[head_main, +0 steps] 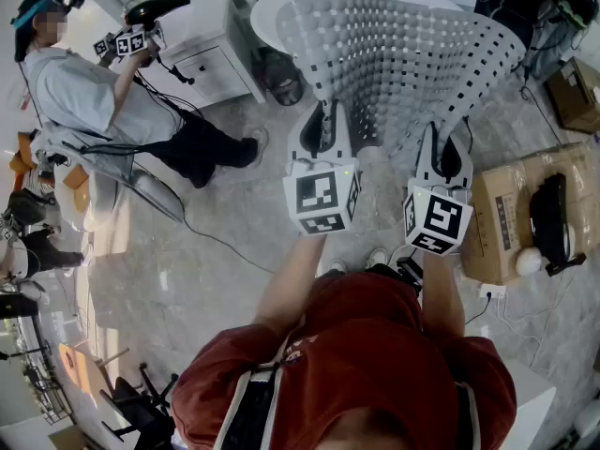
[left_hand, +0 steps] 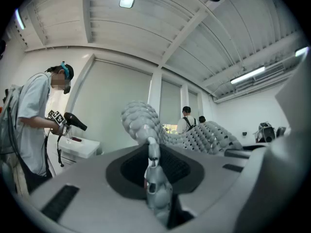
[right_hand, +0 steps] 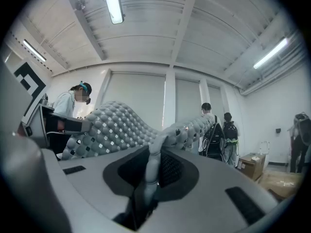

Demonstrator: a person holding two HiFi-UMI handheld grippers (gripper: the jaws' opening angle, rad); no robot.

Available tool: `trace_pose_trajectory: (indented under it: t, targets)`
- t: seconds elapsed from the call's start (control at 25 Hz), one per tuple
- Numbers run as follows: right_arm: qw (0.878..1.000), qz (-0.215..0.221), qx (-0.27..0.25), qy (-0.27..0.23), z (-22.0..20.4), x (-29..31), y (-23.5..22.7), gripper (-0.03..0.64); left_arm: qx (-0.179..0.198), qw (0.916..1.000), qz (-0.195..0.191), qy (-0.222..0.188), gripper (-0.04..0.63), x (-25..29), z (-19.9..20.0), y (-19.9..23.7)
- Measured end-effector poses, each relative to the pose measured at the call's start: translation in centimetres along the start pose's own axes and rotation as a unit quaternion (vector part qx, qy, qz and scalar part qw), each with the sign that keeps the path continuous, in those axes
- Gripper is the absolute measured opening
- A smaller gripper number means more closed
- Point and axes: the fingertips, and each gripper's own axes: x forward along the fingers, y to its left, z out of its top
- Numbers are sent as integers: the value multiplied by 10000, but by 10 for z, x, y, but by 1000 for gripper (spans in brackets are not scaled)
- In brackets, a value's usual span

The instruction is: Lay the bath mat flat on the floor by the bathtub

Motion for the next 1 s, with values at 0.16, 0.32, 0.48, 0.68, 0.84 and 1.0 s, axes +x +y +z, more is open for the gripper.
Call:
trace_pose_trajectory:
  t: [0.16,0.32,0.48,0.68,0.84,1.0]
  targets:
    - [9997,210,21,108,0,-24,12,57,40,10000,30,55,66,-27,2,-3]
    - [9995,282,2,130,2,-31,6,57,76,10000,22,56,66,-34,3,-14]
    - [9995,264,36,156,0,-37,-4,57,56,9999,-13,140,66,-35,-2,-25]
    - [9986,319,157,399,-15,-39,-18,65,17,9998,-23,176,66,-33,-9,-36]
    - [9979,271,204,545,-29,-40,-33,71,14,9997,-15,225,66,-25,-15,-47]
    - [9978,167,158,618,-37,-38,-50,71,-5,9995,-18,302,66,-16,-23,-58]
